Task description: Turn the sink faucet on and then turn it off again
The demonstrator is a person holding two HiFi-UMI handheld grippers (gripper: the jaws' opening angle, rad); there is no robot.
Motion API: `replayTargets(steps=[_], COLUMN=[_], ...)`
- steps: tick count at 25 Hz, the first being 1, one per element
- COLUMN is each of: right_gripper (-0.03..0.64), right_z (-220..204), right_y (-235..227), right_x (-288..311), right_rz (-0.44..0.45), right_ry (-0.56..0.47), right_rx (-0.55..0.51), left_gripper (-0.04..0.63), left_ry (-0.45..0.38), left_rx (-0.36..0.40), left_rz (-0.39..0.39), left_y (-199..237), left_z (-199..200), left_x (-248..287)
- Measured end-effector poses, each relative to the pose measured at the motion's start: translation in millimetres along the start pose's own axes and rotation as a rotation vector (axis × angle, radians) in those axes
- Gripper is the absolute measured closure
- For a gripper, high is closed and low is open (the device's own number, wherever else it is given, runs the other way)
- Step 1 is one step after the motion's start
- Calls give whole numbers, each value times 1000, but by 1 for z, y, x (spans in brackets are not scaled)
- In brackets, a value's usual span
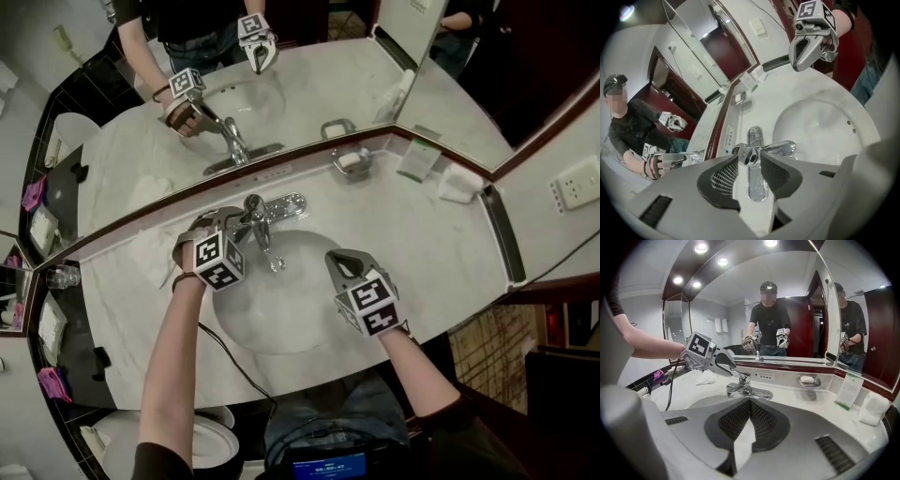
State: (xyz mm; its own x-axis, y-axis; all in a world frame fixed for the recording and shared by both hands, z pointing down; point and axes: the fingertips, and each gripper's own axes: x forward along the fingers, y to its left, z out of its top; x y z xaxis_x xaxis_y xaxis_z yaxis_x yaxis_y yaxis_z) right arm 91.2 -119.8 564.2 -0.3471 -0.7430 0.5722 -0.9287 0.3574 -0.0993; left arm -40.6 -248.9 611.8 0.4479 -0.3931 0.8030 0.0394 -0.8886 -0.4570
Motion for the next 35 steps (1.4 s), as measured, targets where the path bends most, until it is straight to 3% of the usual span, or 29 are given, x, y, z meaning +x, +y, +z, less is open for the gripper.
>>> replayTargets(steps=[5, 9, 11, 17, 23, 30, 35], right_gripper=[595, 595, 595, 595, 595, 595, 595], right_z=[8, 14, 23, 38, 42, 39, 38], right_y=[15, 24, 31, 35, 43, 52, 54], right_x=[-9, -17, -24, -37, -45, -57, -64], right_rz=[28, 45, 60, 84, 102, 116, 111], right_ry=[4, 6, 1, -23, -37, -39, -43], right_rx=[-36, -65, -67, -108, -127, -133, -126], left_gripper=[442, 445, 481, 594, 595, 595, 595], left_ry=[-2, -29, -56, -207, -383, -489, -512], left_rx=[-20, -92, -142, -401, -668, -946, -1017], left_rz=[60, 95, 124, 197, 230, 243, 251], left_y=[-4, -11, -16, -28, -42, -74, -93], left_z=[4, 15, 24, 50, 66, 49, 42], left_x=[-50, -93, -114, -166, -216, -242, -252])
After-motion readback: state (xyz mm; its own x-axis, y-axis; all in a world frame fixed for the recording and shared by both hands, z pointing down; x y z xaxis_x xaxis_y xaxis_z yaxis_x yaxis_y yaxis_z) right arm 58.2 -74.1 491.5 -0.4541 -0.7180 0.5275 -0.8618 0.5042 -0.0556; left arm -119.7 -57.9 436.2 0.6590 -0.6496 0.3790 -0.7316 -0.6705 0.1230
